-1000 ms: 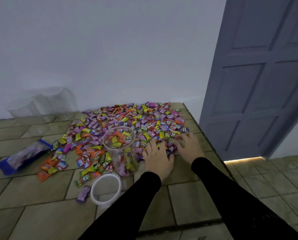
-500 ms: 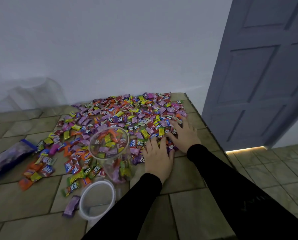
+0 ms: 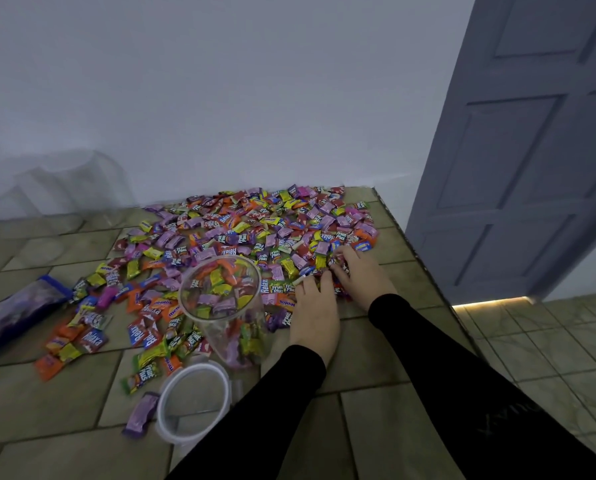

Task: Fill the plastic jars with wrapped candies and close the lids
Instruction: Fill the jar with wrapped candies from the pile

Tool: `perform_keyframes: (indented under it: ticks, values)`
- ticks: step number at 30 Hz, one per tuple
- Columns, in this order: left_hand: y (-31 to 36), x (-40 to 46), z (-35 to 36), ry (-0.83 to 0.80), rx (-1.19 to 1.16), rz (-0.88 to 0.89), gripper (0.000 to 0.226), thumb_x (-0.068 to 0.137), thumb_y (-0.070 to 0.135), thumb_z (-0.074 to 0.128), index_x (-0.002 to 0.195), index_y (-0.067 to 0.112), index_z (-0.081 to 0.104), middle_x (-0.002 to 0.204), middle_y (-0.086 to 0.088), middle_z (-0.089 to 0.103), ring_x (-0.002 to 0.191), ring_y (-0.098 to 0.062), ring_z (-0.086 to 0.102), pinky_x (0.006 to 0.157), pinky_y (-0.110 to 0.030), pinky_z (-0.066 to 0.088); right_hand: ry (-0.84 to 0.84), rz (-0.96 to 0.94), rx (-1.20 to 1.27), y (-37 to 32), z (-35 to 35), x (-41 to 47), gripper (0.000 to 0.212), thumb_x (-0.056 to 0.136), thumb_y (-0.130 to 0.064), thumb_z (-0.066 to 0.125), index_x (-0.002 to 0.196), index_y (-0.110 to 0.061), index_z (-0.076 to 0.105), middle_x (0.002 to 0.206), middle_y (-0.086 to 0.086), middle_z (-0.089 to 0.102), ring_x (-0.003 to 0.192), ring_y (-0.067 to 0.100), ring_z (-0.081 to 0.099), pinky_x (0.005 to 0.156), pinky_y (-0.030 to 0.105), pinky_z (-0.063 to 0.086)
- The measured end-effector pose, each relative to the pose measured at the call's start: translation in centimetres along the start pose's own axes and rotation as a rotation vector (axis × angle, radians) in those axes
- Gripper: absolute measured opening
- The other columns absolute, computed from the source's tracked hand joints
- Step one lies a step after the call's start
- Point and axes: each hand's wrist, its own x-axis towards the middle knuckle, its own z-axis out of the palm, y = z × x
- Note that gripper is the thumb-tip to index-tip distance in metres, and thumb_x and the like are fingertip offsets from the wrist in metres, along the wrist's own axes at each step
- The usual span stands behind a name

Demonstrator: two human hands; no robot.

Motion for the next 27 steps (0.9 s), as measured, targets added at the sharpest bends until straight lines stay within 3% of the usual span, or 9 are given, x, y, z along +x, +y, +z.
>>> perform_keyframes:
  ticks: [4, 5, 8, 14, 20, 23, 27]
  values:
    - [-0.7, -0.1, 0.5, 0.127, 0.031, 0.082, 0.042, 0.073, -0.001, 0.071, 0.114, 0.003, 0.064, 0.093, -0.012, 0.064, 0.084, -0.029, 0.065, 0.068, -0.033, 0.055, 0.016, 0.019, 0.165, -0.4, -0.4, -0.7, 0.030, 0.100, -0.028, 0.045, 0.128, -0.016, 0.047, 0.115, 0.007, 0.057, 0.099, 0.019, 0.053, 0.073, 0.027, 0.037]
    - [-0.8, -0.2, 0.5, 0.175, 0.060, 0.107, 0.037, 0.074, -0.004, 0.060, 0.110, 0.003, 0.066, 0.089, -0.011, 0.064, 0.080, -0.027, 0.066, 0.065, -0.032, 0.056, 0.035, 0.014, 0.183, -0.5, -0.4, -0.9, 0.028, 0.101, -0.026, 0.044, 0.127, -0.016, 0.047, 0.111, 0.006, 0.057, 0.092, 0.015, 0.052, 0.069, 0.024, 0.035]
    - [-1.1, -0.5, 0.0, 0.244, 0.114, 0.152, 0.056, 0.070, 0.000, 0.024, 0.104, 0.004, 0.068, 0.086, -0.009, 0.065, 0.075, -0.026, 0.064, 0.063, -0.031, 0.055, 0.086, -0.005, 0.221, -0.8, -0.5, -1.5, 0.024, 0.102, -0.021, 0.041, 0.124, -0.015, 0.047, 0.088, -0.003, 0.054, 0.066, 0.004, 0.044, 0.054, 0.015, 0.033]
    - [-0.9, -1.3, -1.5, 0.236, 0.101, 0.153, 0.048, 0.070, 0.001, 0.024, 0.095, 0.008, 0.065, 0.082, -0.005, 0.060, 0.069, -0.021, 0.059, 0.060, -0.026, 0.050, 0.165, -0.020, 0.344, -1.7, -0.6, -2.6, 0.019, 0.101, -0.019, 0.042, 0.119, -0.014, 0.048, 0.074, -0.012, 0.045, 0.059, 0.002, 0.042, 0.055, 0.017, 0.034]
    - [-0.2, -2.1, -3.3, 0.108, -0.062, 0.109, 0.045, 0.085, -0.014, 0.035, 0.125, 0.003, 0.048, 0.119, -0.014, 0.048, 0.108, -0.030, 0.040, 0.090, -0.033, 0.034, 0.235, -0.024, 0.426, -2.7, -1.5, -3.7, 0.020, 0.101, -0.018, 0.043, 0.120, -0.013, 0.047, 0.086, 0.001, 0.053, 0.065, 0.011, 0.045, 0.057, 0.024, 0.033]
    - [0.5, -2.4, -4.2, 0.114, -0.096, 0.101, 0.051, 0.083, -0.017, 0.034, 0.128, 0.004, 0.044, 0.122, -0.013, 0.045, 0.112, -0.027, 0.037, 0.094, -0.032, 0.033, 0.275, -0.035, 0.474, -3.0, -1.9, -4.1, 0.022, 0.101, -0.018, 0.043, 0.120, -0.010, 0.048, 0.099, -0.001, 0.052, 0.075, 0.009, 0.046, 0.065, 0.019, 0.032]
    - [1.6, -3.0, -5.5, 0.159, -0.144, 0.112, 0.051, 0.082, -0.017, 0.035, 0.127, 0.004, 0.046, 0.119, -0.013, 0.047, 0.110, -0.027, 0.036, 0.092, -0.030, 0.030, 0.330, -0.018, 0.593, -4.0, -2.9, -4.8, 0.018, 0.100, -0.018, 0.044, 0.116, -0.011, 0.048, 0.089, -0.008, 0.051, 0.074, 0.008, 0.047, 0.065, 0.019, 0.037]
